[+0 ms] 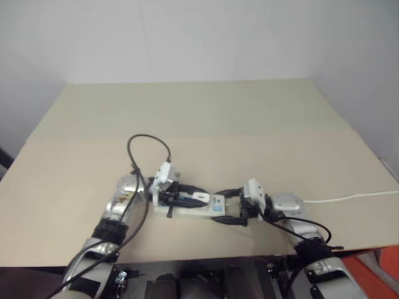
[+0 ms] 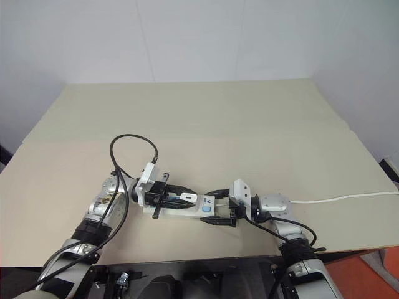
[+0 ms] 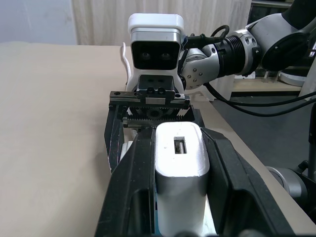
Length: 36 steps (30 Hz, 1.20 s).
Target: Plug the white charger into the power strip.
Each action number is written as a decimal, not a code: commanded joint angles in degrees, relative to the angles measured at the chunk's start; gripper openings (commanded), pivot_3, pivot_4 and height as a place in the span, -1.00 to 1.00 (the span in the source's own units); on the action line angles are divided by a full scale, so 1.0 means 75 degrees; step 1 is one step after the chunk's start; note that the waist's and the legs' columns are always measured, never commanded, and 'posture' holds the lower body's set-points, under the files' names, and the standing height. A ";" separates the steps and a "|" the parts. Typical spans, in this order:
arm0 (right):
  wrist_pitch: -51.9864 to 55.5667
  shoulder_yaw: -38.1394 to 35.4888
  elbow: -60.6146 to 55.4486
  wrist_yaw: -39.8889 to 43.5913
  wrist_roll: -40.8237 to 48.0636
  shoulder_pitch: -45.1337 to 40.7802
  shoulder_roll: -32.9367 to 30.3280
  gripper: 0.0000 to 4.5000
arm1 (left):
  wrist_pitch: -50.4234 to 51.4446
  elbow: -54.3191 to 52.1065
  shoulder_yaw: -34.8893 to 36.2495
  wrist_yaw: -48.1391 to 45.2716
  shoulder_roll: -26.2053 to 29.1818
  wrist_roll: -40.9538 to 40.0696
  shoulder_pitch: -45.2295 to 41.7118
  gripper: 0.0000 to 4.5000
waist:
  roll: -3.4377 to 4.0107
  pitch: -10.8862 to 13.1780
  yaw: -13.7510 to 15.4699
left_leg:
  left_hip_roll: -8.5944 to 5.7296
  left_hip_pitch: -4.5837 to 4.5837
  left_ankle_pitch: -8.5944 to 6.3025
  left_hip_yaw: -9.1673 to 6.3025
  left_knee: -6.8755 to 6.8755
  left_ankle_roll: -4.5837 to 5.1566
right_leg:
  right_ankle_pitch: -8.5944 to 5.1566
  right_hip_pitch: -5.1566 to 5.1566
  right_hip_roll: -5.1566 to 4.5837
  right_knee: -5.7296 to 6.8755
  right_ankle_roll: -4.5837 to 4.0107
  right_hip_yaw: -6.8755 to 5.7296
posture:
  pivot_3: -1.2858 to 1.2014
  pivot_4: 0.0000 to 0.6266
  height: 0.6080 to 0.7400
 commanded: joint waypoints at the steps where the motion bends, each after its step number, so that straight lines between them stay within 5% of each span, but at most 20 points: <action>1: 0.0049 0.0247 -0.0024 0.0164 -0.0104 0.0090 0.0014 0.52 | 0.0359 0.0577 -0.0355 0.0203 0.0384 0.0741 0.0429 -0.54 | 0.0001 -0.0007 0.0001 | 0.0000 0.0001 0.0000 0.0000 0.0000 0.0000 | 0.0000 0.0000 0.0000 0.0000 0.0000 0.0000 | 0.03 -0.52 1.00; 6: 0.0036 0.0237 -0.0027 0.0160 -0.0107 0.0101 0.0028 0.52 | 0.0257 0.0563 -0.0386 0.0238 0.0407 0.0776 0.0489 -0.54 | 0.0003 -0.0022 0.0002 | 0.0002 0.0004 0.0000 0.0000 -0.0003 0.0000 | 0.0000 0.0004 0.0001 -0.0003 0.0000 -0.0001 | 0.03 -0.52 1.00; 17: 0.0056 0.0259 0.0007 0.0194 -0.0108 0.0072 0.0058 0.52 | 0.0153 0.0566 -0.0342 0.0259 0.0376 0.0764 0.0463 1.00 | 0.0053 -0.0056 -0.0009 | 0.0006 0.0006 -0.0001 0.0003 -0.0015 0.0001 | -0.0005 0.0005 0.0004 -0.0018 0.0005 0.0000 | 0.03 -0.52 1.00; 28: 0.0125 0.0155 0.0006 0.0015 -0.0063 0.0054 0.0125 0.52 | 0.0710 -0.0963 0.0336 -0.0043 0.1156 0.0012 0.0520 1.00 | 0.0054 -0.0053 -0.0039 | 0.0028 -0.0011 -0.0003 0.0004 -0.0027 0.0003 | 0.0003 -0.0007 0.0025 -0.0049 -0.0006 -0.0003 | 0.03 -0.52 1.00; 31: 0.0415 0.0051 -0.0044 0.0131 0.0183 0.0000 0.0150 0.94 | 0.0913 -0.1545 0.0727 -0.0008 0.1563 -0.0283 0.0687 1.00 | 0.0046 -0.0027 -0.0032 | 0.0040 -0.0022 -0.0005 0.0003 -0.0031 0.0004 | 0.0003 -0.0020 0.0029 -0.0056 -0.0007 -0.0006 | 0.03 -0.52 1.00; 36: 0.0193 -0.0136 -0.0297 0.0368 0.0326 0.0229 -0.0101 0.98 | 0.1142 -0.2161 0.1707 0.0193 0.2379 -0.0712 0.1078 1.00 | 0.0012 0.0026 0.0014 | 0.0066 -0.0041 -0.0008 0.0003 -0.0034 -0.0003 | 0.0008 -0.0044 0.0030 -0.0064 -0.0016 -0.0016 | 0.03 -0.52 1.00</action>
